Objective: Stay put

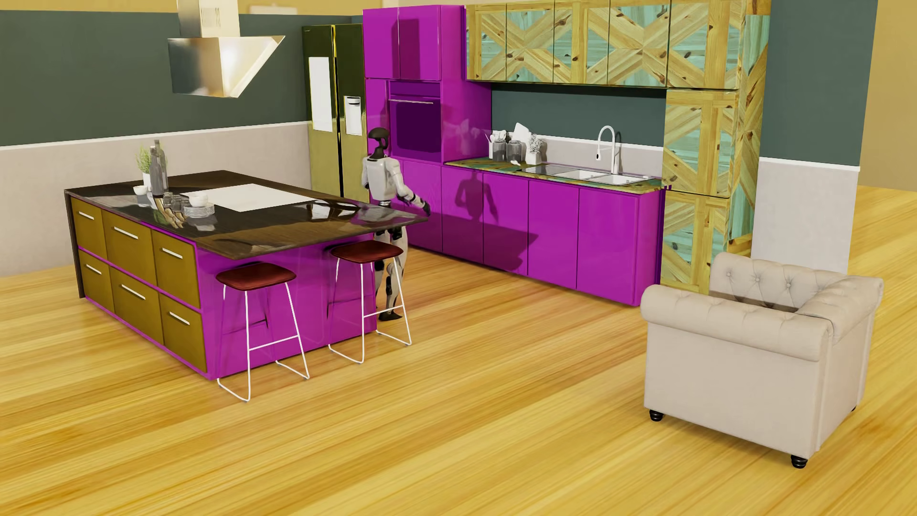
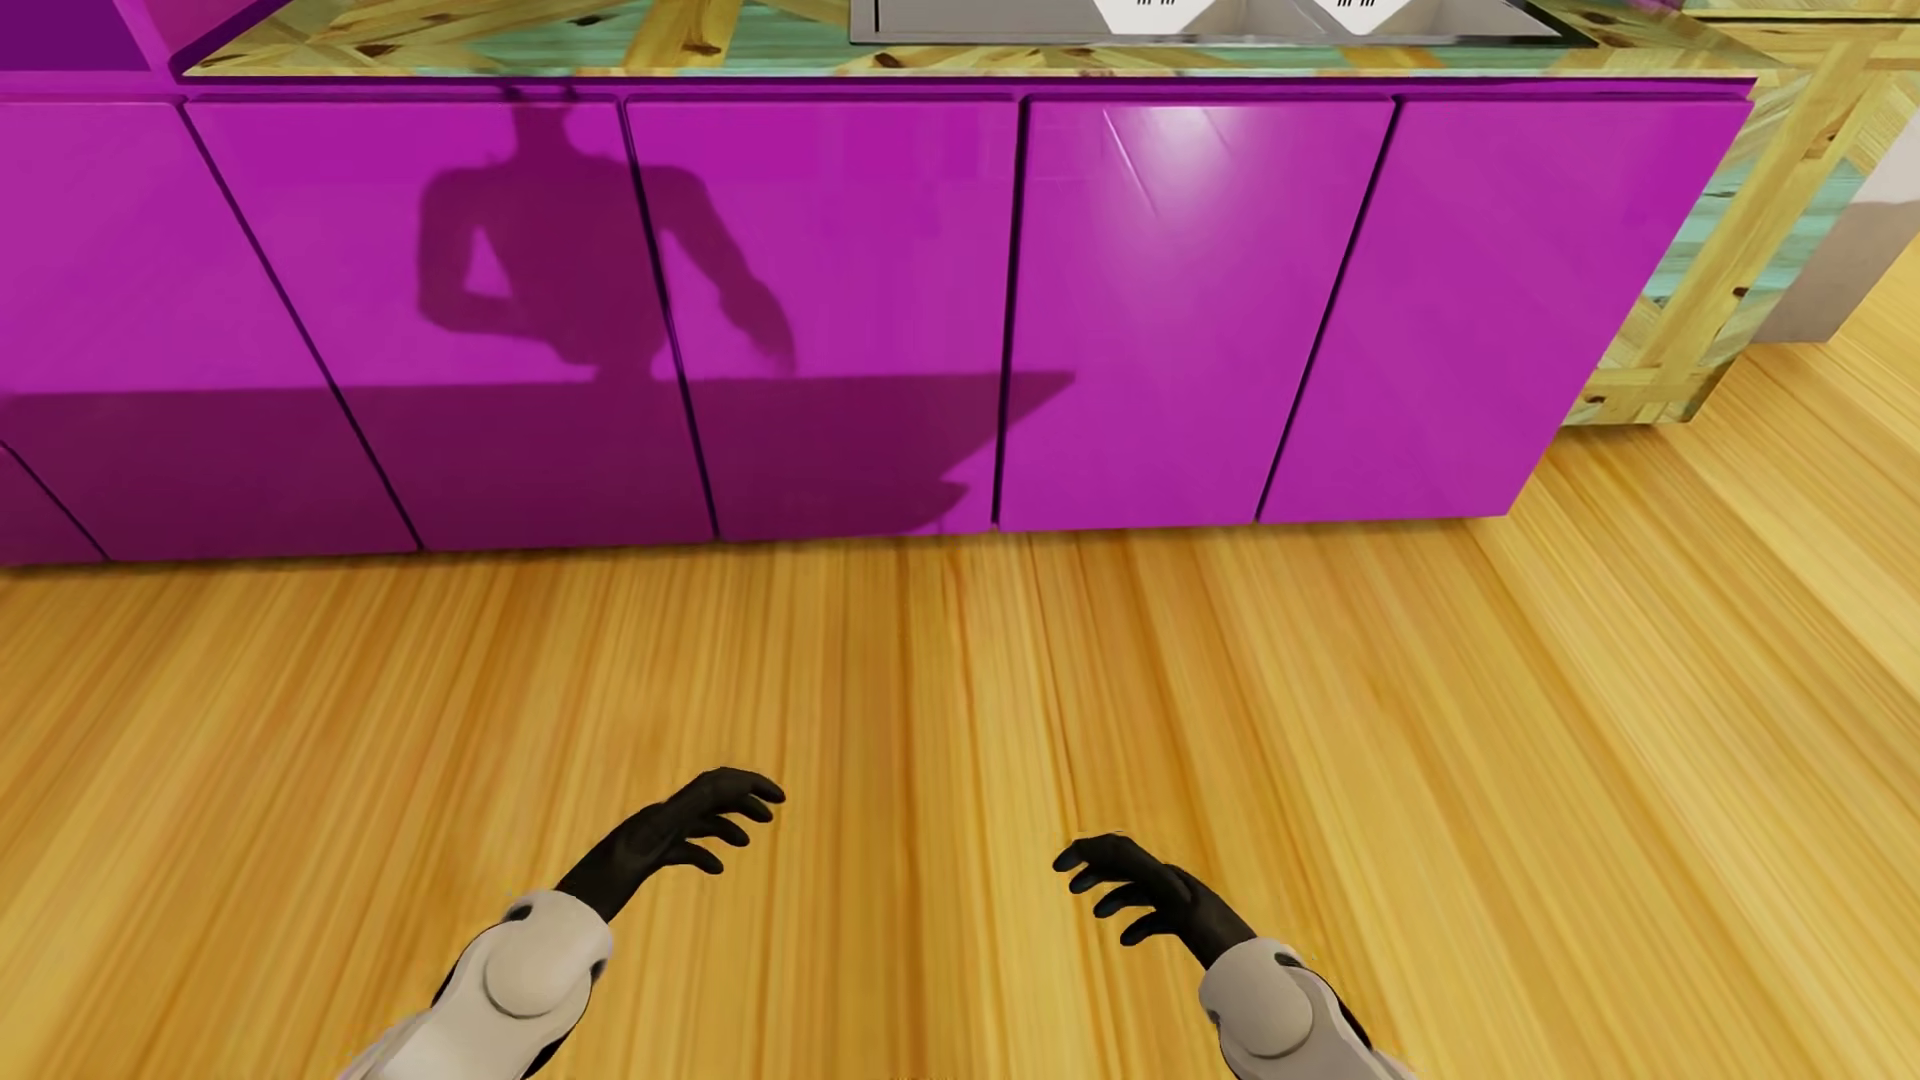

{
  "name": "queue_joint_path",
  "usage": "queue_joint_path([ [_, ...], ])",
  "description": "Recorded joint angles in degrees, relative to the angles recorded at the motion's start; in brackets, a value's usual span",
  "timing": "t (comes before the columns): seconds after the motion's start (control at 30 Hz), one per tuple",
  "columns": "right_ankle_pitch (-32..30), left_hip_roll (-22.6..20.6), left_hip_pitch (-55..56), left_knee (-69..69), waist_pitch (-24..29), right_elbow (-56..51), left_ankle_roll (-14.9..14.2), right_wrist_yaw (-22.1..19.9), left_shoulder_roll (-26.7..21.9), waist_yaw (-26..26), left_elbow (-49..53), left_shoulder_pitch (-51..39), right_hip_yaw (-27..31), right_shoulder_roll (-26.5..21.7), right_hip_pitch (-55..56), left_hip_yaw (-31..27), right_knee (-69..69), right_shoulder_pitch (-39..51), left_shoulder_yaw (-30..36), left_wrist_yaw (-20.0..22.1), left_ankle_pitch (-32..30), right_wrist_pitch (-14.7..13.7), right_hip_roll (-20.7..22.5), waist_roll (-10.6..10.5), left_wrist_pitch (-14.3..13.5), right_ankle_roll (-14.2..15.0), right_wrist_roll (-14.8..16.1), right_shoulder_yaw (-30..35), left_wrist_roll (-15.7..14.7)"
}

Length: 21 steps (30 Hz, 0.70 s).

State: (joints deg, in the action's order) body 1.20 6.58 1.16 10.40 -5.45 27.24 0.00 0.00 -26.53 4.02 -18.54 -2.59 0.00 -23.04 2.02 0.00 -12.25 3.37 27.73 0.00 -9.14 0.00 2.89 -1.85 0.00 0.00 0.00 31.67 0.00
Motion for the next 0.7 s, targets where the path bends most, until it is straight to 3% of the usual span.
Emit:
queue_joint_path([
  [0.17,0.1,-0.2,-0.3,0.0,0.8,7.9,0.0,0.0,1.0,0.0,-6.3,-2.9,0.0,1.3,-0.3,0.0,-0.2,2.9,4.8,0.0,0.5,0.0,-0.2,0.0,0.0,0.0,0.0,4.6,0.0],
  [0.37,0.0,-0.5,-0.4,-0.5,0.8,10.2,0.0,0.0,2.9,0.6,-7.7,-0.8,0.0,5.2,0.2,0.0,0.2,0.4,1.4,0.0,1.2,0.0,-0.6,0.6,0.0,0.0,0.0,-1.6,0.0],
  [0.7,0.5,-0.4,-0.2,-0.5,1.1,8.2,0.0,0.0,3.4,0.9,-6.5,1.2,0.0,5.5,0.6,0.0,-0.7,-1.8,-1.5,0.0,1.1,0.0,-0.6,1.0,0.0,0.0,0.0,-2.7,0.0],
])
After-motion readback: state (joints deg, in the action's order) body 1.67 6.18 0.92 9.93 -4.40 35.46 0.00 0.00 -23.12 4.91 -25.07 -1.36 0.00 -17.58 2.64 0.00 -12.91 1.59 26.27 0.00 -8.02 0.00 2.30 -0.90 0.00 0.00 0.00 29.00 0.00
